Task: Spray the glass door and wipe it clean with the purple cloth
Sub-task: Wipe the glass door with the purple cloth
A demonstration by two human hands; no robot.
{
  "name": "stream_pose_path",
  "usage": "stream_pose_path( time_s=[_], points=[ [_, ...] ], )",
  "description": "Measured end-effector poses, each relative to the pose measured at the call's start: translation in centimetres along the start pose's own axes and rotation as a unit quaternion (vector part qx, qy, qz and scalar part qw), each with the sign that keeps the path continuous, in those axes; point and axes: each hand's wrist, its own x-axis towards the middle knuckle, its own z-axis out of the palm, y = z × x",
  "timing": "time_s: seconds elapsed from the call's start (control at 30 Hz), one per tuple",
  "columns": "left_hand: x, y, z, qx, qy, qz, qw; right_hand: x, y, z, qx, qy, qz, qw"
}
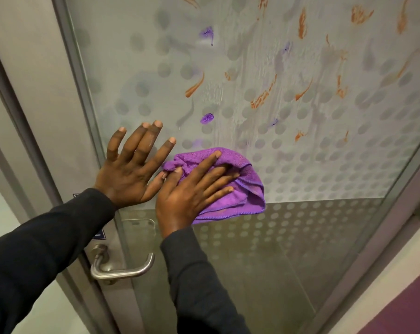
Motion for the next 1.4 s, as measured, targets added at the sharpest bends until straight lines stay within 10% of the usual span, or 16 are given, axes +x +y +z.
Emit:
stream_pose_path(
  time_s=[0.43,0.77,1.23,1.4],
  points=[
    [-0.2,0.1,0.4,0.0,0.007,0.0,1.0,15.9,8.4,-5.7,0.029,0.157,0.23,0.96],
    [0.0,0.0,0.0,-0.004,0.001,0.001,1.0,4.0,2.1,-1.1,-0.026,0.025,-0.034,0.999],
    [0.1,0.2,0.1,0.019,-0.007,-0.002,1.0,22.5,11.5,-9.2,-0.005,0.149,0.201,0.968],
    [0.0,0.2,0.1,0.015,-0.008,-0.004,1.0,10.3,4.4,-4.5,-0.018,0.066,0.032,0.997]
  ],
)
